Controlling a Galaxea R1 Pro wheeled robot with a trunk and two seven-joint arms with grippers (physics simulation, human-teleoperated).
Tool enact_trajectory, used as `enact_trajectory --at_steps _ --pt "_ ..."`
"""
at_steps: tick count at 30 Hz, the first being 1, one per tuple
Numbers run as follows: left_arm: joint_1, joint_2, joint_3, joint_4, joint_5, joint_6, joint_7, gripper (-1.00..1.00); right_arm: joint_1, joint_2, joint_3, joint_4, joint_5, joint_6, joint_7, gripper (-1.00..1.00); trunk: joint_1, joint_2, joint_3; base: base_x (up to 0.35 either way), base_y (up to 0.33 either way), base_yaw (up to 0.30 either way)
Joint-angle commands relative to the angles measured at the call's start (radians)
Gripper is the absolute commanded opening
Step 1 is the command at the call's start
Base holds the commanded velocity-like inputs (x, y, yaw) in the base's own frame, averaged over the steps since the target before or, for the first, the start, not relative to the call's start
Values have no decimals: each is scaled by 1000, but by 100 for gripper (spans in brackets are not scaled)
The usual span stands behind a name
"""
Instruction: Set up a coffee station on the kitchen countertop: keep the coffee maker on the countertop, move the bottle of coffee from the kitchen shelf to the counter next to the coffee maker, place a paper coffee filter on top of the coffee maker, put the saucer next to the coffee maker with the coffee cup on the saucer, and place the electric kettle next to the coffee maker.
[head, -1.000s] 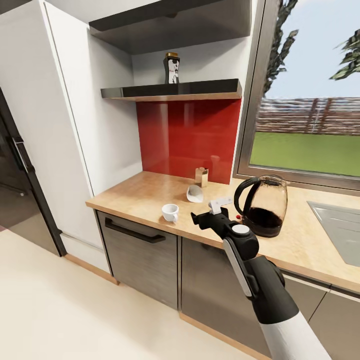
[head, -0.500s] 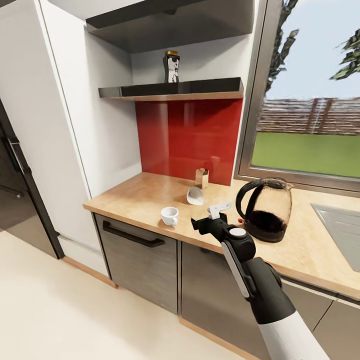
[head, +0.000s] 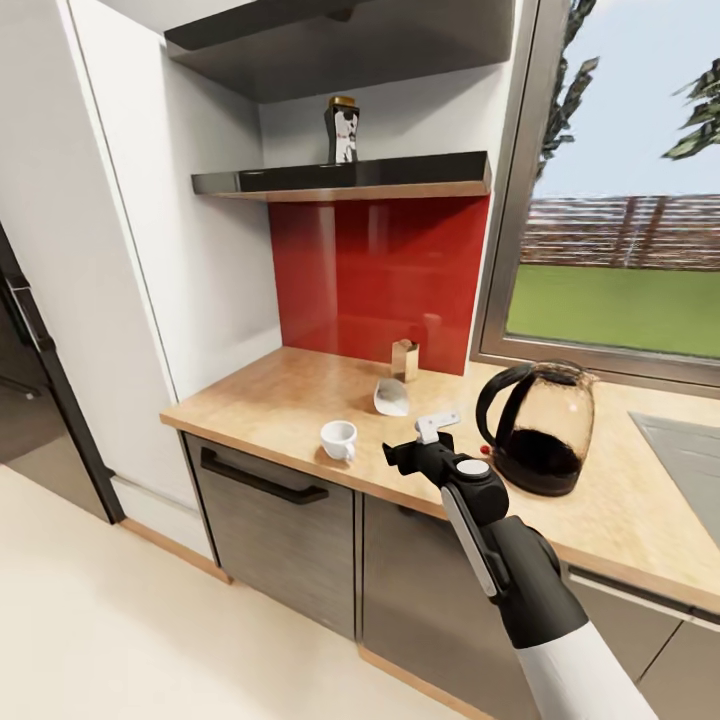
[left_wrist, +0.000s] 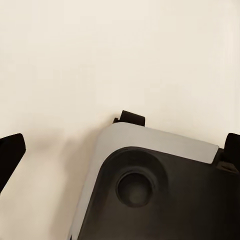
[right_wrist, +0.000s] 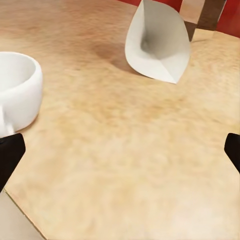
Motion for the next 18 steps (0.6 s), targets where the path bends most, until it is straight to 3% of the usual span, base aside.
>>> enact_trajectory --at_steps 1,18 --pt "0 0 1 -1 0 -2 0 100 -1 0 0 -1 0 5 -1 100 0 0 -1 60 0 0" --pt "0 0 3 -1 0 -4 0 100 -1 0 0 24 -1 3 -1 100 0 0 -1 106 0 0"
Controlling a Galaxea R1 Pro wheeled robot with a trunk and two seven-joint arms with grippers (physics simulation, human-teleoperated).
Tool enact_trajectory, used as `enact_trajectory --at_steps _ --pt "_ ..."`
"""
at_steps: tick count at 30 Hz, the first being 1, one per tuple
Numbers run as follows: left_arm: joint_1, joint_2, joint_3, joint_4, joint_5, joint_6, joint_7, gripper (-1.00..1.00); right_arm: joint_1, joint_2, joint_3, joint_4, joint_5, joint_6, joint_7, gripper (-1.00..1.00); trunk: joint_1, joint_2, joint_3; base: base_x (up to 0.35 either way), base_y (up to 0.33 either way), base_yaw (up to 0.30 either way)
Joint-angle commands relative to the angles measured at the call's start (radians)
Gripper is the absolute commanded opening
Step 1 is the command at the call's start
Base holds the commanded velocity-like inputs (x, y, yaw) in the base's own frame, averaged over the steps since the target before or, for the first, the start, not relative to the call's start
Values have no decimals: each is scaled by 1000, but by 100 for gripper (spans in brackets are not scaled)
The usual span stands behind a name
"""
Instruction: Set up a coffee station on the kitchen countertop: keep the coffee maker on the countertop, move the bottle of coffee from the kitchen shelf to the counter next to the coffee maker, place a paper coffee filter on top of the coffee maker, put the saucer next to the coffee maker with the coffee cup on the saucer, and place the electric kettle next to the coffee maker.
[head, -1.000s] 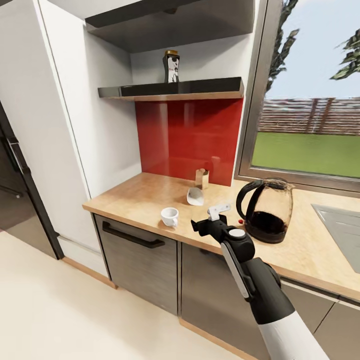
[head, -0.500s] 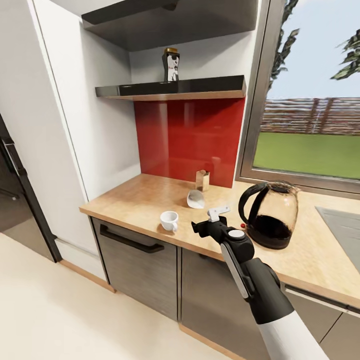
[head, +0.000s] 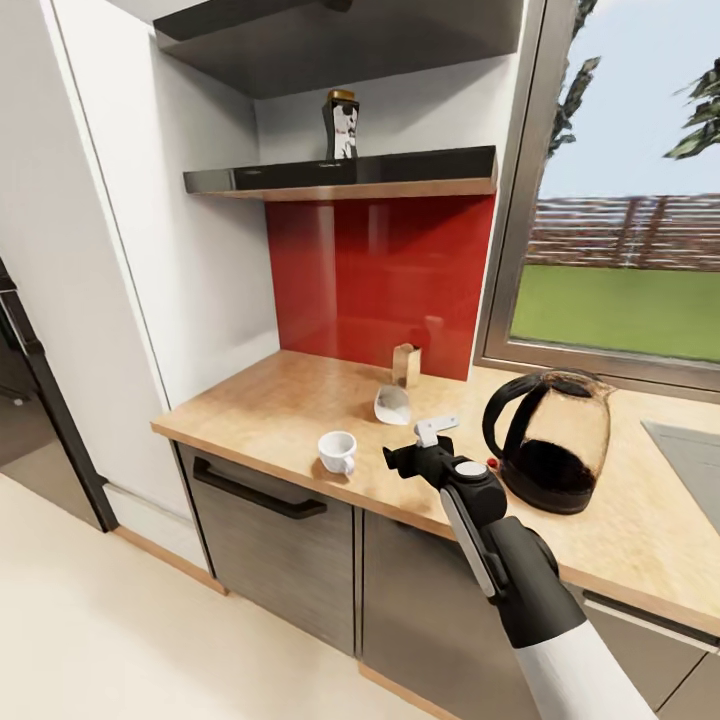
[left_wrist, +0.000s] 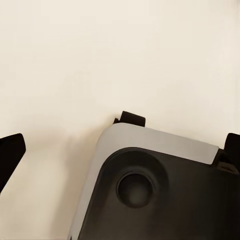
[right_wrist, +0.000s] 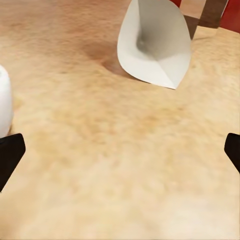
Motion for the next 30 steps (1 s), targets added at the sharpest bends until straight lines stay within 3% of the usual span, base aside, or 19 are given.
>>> enact_trajectory --at_steps 1,5,10,30 --pt "0 0 1 -1 0 -2 0 100 -1 0 0 0 -1 5 0 100 0 0 -1 34 0 0" --pt "0 1 1 -1 0 -2 0 100 -1 1 -46 1 -2 5 0 100 0 0 -1 24 1 0" --pt "0 1 1 -1 0 -2 0 100 -1 1 -65 1 -3 5 0 100 0 0 -1 151 37 0" --pt "0 1 3 -1 0 -2 0 100 -1 2 -71 1 -3 5 0 100 0 0 -1 79 54 0"
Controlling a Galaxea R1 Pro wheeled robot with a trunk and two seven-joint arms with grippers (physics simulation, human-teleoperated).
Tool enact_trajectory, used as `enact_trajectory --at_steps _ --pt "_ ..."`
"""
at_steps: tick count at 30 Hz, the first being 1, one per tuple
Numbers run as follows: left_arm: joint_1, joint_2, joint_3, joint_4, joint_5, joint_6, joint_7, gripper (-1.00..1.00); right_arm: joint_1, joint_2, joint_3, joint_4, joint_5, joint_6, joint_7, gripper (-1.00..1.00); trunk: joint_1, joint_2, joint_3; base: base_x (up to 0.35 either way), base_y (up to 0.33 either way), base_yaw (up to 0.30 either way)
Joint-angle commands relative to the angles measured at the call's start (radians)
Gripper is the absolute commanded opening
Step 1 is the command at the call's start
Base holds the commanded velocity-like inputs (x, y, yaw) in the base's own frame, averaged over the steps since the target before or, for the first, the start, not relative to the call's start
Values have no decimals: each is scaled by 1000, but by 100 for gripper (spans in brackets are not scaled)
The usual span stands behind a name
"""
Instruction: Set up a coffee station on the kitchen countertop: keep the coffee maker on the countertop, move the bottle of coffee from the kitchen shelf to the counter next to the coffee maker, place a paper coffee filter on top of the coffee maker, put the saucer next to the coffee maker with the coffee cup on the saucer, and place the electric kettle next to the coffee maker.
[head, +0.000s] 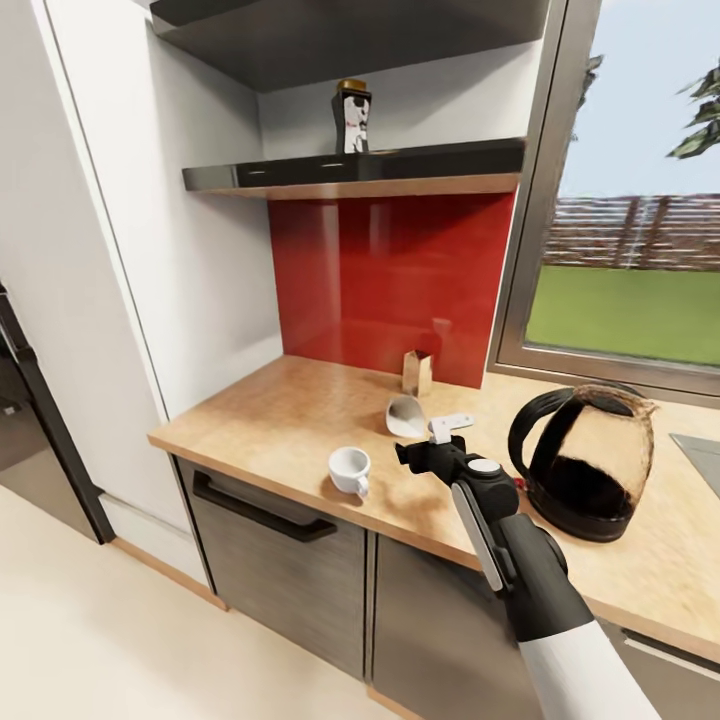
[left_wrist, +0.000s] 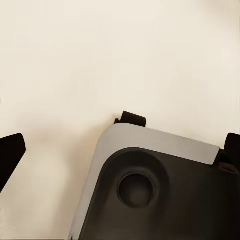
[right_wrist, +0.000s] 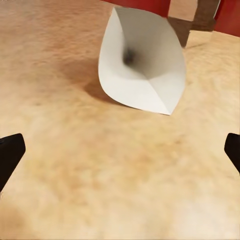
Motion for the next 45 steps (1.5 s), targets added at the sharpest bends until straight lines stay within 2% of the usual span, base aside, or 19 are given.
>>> enact_trajectory --at_steps 1,38,45 --pt "0 0 1 -1 0 -2 0 100 -1 0 0 -1 -1 5 0 100 0 0 -1 181 117 0" --pt "0 0 1 -1 0 -2 0 100 -1 2 5 1 1 4 0 100 0 0 -1 78 43 0" --pt "0 0 1 -1 0 -2 0 100 -1 2 6 29 1 4 0 100 0 0 -1 24 26 0"
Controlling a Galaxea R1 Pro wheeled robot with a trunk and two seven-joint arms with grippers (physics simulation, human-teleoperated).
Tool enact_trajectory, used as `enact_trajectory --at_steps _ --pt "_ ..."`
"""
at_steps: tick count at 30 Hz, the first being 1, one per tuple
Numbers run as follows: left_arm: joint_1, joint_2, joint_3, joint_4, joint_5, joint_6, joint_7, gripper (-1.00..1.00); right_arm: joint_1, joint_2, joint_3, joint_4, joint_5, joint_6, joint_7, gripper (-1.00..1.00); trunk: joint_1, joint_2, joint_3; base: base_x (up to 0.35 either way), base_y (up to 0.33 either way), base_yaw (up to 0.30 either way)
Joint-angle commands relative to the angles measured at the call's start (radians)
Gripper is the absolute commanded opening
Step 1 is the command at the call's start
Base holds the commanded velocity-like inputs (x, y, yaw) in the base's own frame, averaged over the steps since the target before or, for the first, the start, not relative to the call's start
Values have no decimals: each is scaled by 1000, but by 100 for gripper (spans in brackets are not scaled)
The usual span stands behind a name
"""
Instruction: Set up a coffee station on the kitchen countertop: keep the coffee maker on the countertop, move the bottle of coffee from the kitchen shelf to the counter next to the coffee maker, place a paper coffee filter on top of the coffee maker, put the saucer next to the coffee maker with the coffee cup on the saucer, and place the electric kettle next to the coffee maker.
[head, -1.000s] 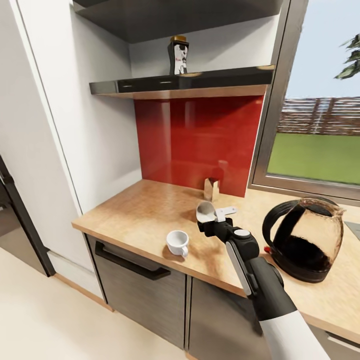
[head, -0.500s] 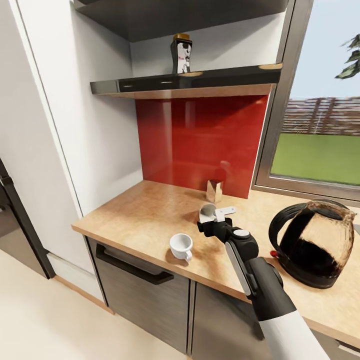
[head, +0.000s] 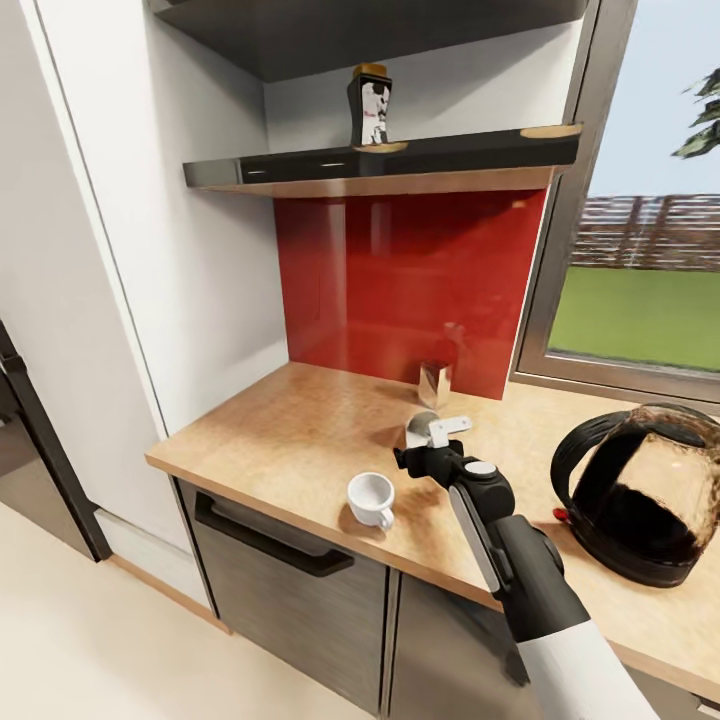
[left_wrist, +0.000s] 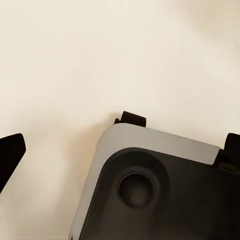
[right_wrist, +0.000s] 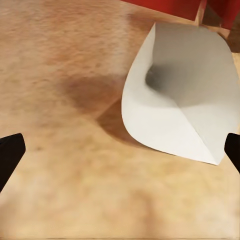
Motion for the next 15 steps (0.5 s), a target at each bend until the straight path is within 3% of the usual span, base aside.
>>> enact_trajectory --at_steps 1,15 --pt "0 0 2 -1 0 -2 0 100 -1 0 0 -1 -1 5 0 100 0 -1 -1 10 10 0" --pt "0 -1 2 -1 0 -2 0 100 -1 0 0 19 0 -24 0 100 0 -1 -1 53 31 0"
